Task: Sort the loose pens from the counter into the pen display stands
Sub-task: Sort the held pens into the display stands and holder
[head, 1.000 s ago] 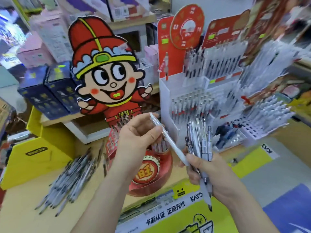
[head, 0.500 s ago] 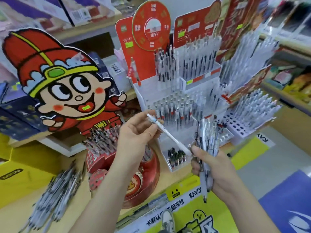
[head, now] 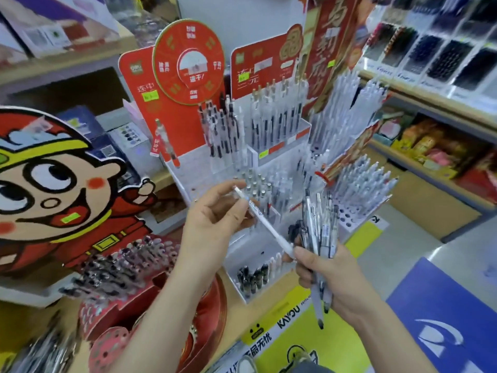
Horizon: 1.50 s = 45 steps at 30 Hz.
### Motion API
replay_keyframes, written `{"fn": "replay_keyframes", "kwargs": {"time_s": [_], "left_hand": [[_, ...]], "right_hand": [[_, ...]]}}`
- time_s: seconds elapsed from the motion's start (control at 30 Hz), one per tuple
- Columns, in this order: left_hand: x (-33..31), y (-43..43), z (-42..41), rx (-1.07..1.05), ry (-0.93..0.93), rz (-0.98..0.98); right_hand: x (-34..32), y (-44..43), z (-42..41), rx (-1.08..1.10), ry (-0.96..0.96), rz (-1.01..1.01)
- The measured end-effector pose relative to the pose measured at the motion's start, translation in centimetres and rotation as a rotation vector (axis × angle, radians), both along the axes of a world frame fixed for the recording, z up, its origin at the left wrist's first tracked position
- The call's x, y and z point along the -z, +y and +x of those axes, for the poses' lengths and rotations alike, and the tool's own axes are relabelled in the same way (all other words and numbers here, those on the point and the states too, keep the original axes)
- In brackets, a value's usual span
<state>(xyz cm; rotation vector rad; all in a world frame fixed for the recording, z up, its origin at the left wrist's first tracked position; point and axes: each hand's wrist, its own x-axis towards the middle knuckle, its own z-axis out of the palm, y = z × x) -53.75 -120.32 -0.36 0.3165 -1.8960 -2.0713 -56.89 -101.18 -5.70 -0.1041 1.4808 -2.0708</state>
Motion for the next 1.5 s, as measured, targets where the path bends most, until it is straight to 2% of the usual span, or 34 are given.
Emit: {"fn": "replay_keyframes", "kwargs": {"time_s": [0.23,0.3,0.43,0.5,0.57,0.7,0.93,1.33,1.5], "left_hand": [[-1.1,5.2,-3.9,0.131,-0.003,-0.117],[-1.2,7.6,-5.1,0.096,0.025,-0.196],[-0.2,12.3,-9.1,-0.197,0.09,-0.414],[1.3,14.3,-11.5,-0.294,0.104,-0.643],[3.2,16.0,-13.9,-0.301,0.065,-0.877],[7.3,18.1,-17.8,-0.3,-0.06,-1.046],[9.9,19.9,-21.6,-0.35,-0.145,-1.14],[10.8,19.4,-23.6,-0.37,-0.223,-1.066],[11.4,19.5,-24.2,-0.224,-0.337,-1.048]], "right_hand": [[0.3,6.7,-4.7,0.099,0.06,0.097],[0.5,9.1,-6.8,0.126,0.083,0.124],[0.9,14.5,-12.5,0.202,0.112,0.216],[0.8,17.1,-15.4,0.227,0.1,0.219],[0.9,19.1,-17.9,0.212,0.114,0.194],[1.8,21.0,-21.2,0.125,0.11,0.226],[2.4,20.8,-23.6,-0.04,0.079,0.239],[2.2,20.8,-25.5,-0.182,0.014,0.21],[2.2,20.8,-26.1,-0.207,-0.026,0.172]]}}
